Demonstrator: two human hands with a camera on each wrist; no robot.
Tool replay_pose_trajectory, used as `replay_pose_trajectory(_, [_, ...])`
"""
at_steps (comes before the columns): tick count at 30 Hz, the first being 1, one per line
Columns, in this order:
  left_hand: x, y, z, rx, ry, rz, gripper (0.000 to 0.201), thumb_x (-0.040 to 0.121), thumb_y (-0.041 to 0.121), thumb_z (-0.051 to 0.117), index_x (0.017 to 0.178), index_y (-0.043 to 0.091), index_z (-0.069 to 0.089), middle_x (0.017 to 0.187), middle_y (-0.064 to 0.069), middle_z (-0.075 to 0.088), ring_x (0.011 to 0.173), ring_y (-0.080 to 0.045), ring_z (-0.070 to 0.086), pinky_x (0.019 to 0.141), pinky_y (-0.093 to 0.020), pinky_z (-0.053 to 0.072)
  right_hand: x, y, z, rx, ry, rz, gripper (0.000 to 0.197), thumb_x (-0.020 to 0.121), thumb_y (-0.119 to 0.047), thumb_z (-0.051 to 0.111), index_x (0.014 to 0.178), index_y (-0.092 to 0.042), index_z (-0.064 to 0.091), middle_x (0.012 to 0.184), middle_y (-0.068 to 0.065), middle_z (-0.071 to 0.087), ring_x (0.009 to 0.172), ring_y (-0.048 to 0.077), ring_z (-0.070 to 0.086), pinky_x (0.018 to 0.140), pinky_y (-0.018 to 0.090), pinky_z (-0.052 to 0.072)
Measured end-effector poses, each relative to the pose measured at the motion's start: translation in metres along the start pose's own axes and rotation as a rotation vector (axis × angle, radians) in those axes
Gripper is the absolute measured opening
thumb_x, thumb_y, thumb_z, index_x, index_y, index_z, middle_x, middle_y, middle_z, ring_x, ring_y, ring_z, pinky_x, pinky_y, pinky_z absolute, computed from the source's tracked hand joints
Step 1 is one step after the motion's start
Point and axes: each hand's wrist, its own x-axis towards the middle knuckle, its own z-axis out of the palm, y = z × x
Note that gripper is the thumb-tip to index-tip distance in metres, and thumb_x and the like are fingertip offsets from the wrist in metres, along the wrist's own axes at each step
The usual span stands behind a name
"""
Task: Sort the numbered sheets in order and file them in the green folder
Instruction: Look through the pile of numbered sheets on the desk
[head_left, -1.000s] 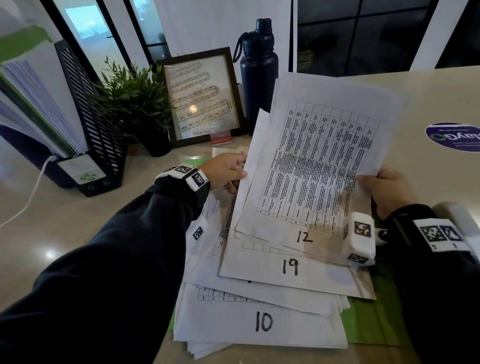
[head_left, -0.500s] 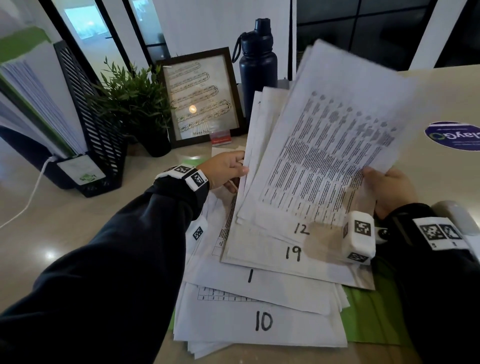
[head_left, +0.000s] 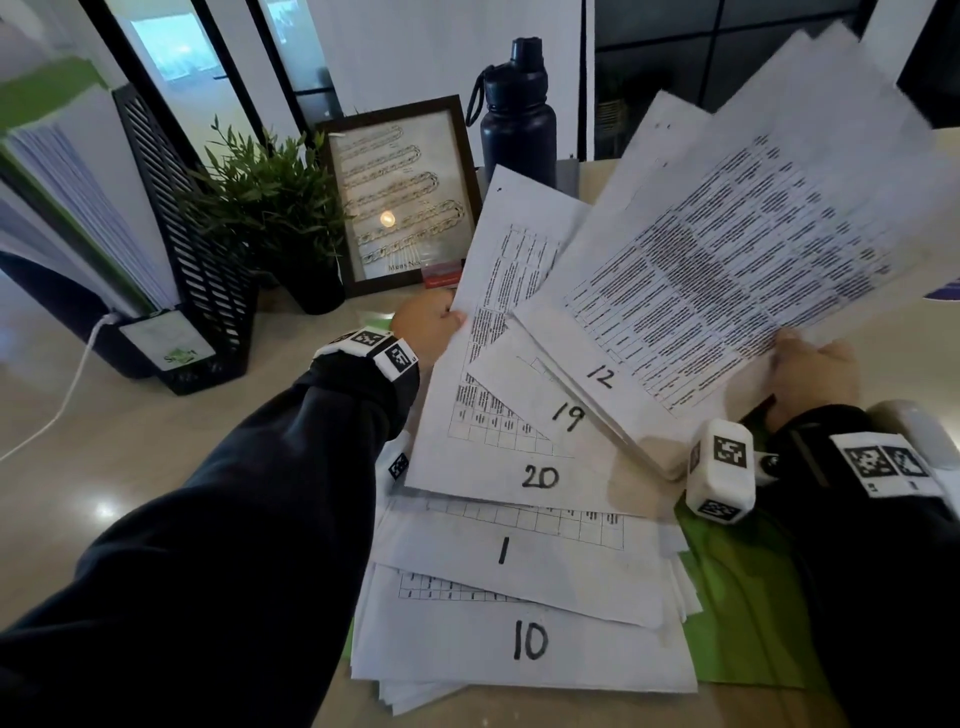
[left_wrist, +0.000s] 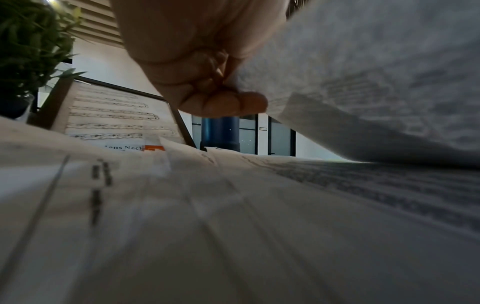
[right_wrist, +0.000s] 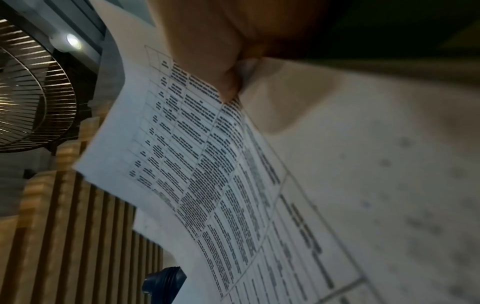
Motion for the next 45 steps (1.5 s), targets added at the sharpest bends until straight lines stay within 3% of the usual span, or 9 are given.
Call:
replay_pose_trajectory(2, [0.001, 0.0, -0.001, 0.04, 0.01, -0.021, 0.029, 0.097, 0.018, 0.042, 0.103, -0.004, 0.059, 0.102, -0.022, 0.063, 0.097, -0.033, 0.058, 0.077, -0.036, 0.042, 0.0, 0.001, 0.0, 0.005, 0.0, 0.001, 0.013, 0.094, -0.021, 0.052, 0.081, -0.019, 0.054, 0.079, -0.004, 0.057, 0.069, 0.012, 0.055, 0.054, 0.003, 0.044])
replay_pose_trajectory(5, [0.003, -0.002, -0.001, 0.045, 0.04, -0.052, 0.03, 0.098, 0.021, 0.041, 0.105, -0.002, 0.058, 0.102, -0.019, 0.063, 0.097, -0.033, 0.058, 0.077, -0.032, 0.041, 0.0, 0.002, 0.001, -0.009, 0.026, 0.014, 0.025, 0.091, -0.021, 0.054, 0.113, -0.016, 0.062, 0.104, -0.003, 0.066, 0.098, 0.018, 0.063, 0.09, 0.03, 0.051])
replay_pose_trajectory(15, [-0.002, 0.003, 0.001, -0.246, -0.143, 0.047, 0.028, 0.096, 0.02, 0.048, 0.104, -0.004, 0.06, 0.099, -0.012, 0.064, 0.088, -0.023, 0.059, 0.081, -0.029, 0.046, -0.007, 0.001, 0.003, 0.009, -0.181, 0.027, 0.02, 0.095, -0.019, 0.052, 0.112, -0.02, 0.062, 0.089, -0.006, 0.065, 0.081, 0.013, 0.061, 0.073, 0.028, 0.05])
replay_pose_trajectory(18, [-0.01, 0.011, 0.001, -0.408, -0.306, 0.092, 0.027, 0.092, 0.01, 0.054, 0.116, -0.001, 0.058, 0.106, -0.001, 0.062, 0.08, 0.003, 0.064, 0.08, -0.011, 0.048, -0.006, 0.002, 0.005, 0.02, -0.197, 0.018, 0.02, 0.095, -0.018, 0.051, 0.113, -0.019, 0.06, 0.081, -0.009, 0.061, 0.07, 0.008, 0.056, 0.072, 0.029, 0.047])
replay_pose_trajectory(21, [-0.008, 0.008, 0.001, -0.439, -0.353, 0.077, 0.025, 0.088, 0.007, 0.058, 0.113, 0.005, 0.06, 0.106, -0.005, 0.063, 0.075, 0.004, 0.063, 0.085, -0.02, 0.05, -0.003, 0.002, 0.004, 0.003, -0.17, -0.006, 0.025, 0.095, -0.017, 0.051, 0.119, -0.012, 0.06, 0.083, -0.01, 0.06, 0.075, 0.009, 0.058, 0.077, 0.029, 0.045])
replay_pose_trajectory(27, [-0.004, 0.004, -0.009, -0.118, 0.313, -0.06, 0.024, 0.097, 0.02, 0.045, 0.111, 0.003, 0.055, 0.093, -0.008, 0.056, 0.082, -0.022, 0.05, 0.066, -0.026, 0.032, 0.001, 0.005, 0.001, -0.13, -0.185, -0.033, 0.02, 0.095, -0.015, 0.051, 0.112, -0.014, 0.062, 0.094, 0.002, 0.062, 0.077, 0.014, 0.059, 0.078, 0.031, 0.046])
replay_pose_trajectory(31, [-0.001, 0.0, -0.008, -0.049, 0.324, -0.06, 0.022, 0.098, 0.018, 0.04, 0.105, -0.001, 0.049, 0.085, -0.013, 0.053, 0.082, -0.026, 0.05, 0.058, -0.028, 0.028, 0.008, 0.009, 0.002, -0.307, -0.27, -0.013, 0.023, 0.094, -0.018, 0.054, 0.113, -0.009, 0.062, 0.076, -0.002, 0.059, 0.067, 0.016, 0.055, 0.076, 0.033, 0.045])
replay_pose_trajectory(37, [-0.006, -0.006, -0.022, 0.056, 0.394, -0.046, 0.021, 0.099, 0.017, 0.038, 0.104, -0.001, 0.048, 0.092, -0.021, 0.056, 0.089, -0.032, 0.054, 0.067, -0.029, 0.03, 0.01, 0.005, -0.004, -0.342, -0.174, -0.085, 0.027, 0.093, -0.016, 0.052, 0.117, -0.008, 0.062, 0.104, 0.009, 0.063, 0.096, 0.024, 0.059, 0.085, 0.035, 0.045])
replay_pose_trajectory(45, [-0.034, 0.004, -0.138, 0.059, 0.912, 0.029, 0.018, 0.091, 0.012, 0.037, 0.093, 0.008, 0.054, 0.099, -0.027, 0.057, 0.095, -0.035, 0.055, 0.075, -0.037, 0.035, 0.014, 0.004, -0.003, -0.486, -0.329, 0.001, 0.026, 0.09, -0.018, 0.059, 0.111, -0.003, 0.064, 0.104, 0.016, 0.066, 0.092, 0.031, 0.063, 0.087, 0.043, 0.049])
